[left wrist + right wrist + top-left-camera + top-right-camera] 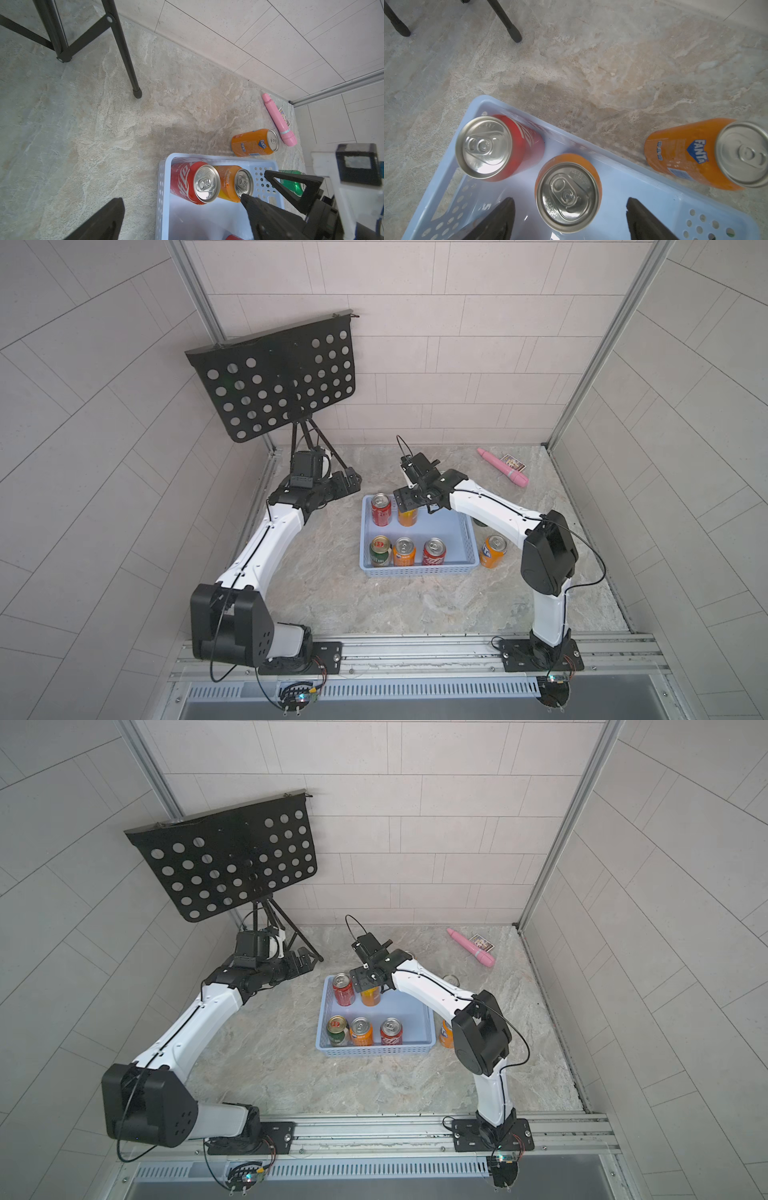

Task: Take out the drinks from the basket
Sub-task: Pick up the drink from the basket.

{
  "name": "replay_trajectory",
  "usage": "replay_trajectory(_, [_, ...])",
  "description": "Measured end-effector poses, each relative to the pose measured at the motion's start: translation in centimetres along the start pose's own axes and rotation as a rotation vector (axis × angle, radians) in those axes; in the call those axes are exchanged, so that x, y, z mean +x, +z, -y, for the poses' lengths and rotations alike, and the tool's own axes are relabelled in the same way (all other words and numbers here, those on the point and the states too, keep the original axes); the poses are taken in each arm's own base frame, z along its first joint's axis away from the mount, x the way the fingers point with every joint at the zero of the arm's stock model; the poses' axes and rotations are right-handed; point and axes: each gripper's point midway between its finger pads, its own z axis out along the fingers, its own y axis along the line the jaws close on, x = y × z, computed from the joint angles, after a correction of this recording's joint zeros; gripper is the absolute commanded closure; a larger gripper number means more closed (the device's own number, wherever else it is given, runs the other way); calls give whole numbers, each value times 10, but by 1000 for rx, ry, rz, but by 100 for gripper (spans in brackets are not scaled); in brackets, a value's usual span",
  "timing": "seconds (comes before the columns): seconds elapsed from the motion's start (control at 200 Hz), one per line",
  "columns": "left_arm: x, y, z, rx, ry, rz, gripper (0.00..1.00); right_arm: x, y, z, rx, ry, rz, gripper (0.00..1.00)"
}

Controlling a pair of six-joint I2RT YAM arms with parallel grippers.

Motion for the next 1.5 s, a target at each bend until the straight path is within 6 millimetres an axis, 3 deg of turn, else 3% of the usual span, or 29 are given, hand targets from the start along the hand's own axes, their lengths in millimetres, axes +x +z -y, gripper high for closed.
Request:
replay_trajectory(0.355, [0,0,0,-1,0,0,0,19,35,-4,33,-11,-94,13])
replay_trajectory(0.841, [0,0,0,0,0,-1,0,29,42,0,61,-11,-129,22])
replay_trajectory(0.976, [1,0,1,5,0,-3,0,33,47,-1,62,-6,-144,29])
replay_trajectory(1.341, [1,0,2,9,-5,-5,0,34,46,-1,65,-5,-149,71])
replay_trajectory(1.501, [1,0,2,14,-12,-7,0,37,44,2,77,-10,-160,81])
